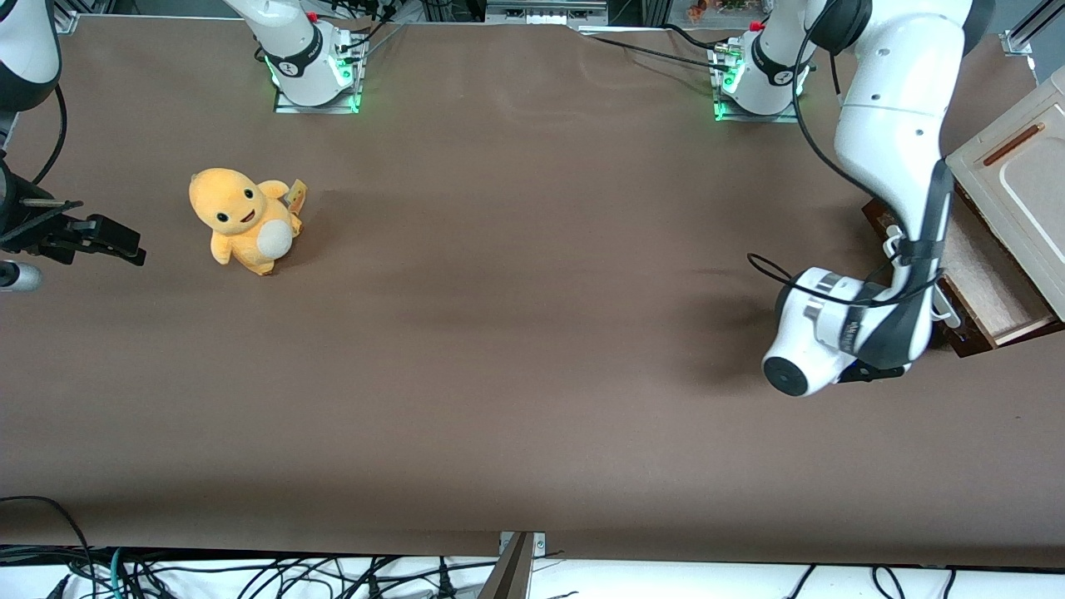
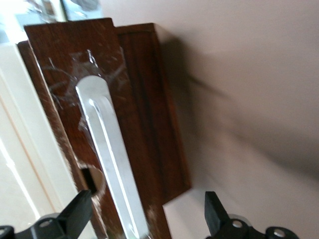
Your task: Open lower drawer with left arm only
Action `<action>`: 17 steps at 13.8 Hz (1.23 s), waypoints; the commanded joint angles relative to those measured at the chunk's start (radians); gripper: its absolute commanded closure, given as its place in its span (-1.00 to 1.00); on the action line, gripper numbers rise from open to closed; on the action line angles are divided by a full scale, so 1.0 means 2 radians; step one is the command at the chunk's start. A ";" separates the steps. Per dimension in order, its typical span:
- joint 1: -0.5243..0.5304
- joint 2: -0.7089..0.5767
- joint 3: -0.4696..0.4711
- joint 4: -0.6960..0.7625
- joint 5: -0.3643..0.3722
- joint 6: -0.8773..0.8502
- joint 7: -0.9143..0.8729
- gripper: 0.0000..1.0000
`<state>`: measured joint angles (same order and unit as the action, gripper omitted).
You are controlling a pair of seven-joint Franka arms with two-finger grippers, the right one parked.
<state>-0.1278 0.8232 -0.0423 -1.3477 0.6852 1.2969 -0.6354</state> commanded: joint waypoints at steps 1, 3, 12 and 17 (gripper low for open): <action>0.006 -0.020 0.000 0.037 -0.085 -0.003 0.016 -1.00; 0.009 -0.045 0.000 0.058 -0.156 -0.001 0.016 -1.00; 0.051 -0.106 0.001 0.079 -0.357 0.070 0.082 -1.00; 0.086 -0.140 -0.015 0.069 -0.369 0.079 0.173 -1.00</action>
<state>0.0239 0.5883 -0.0559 -1.1778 -0.0246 1.4346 -0.3730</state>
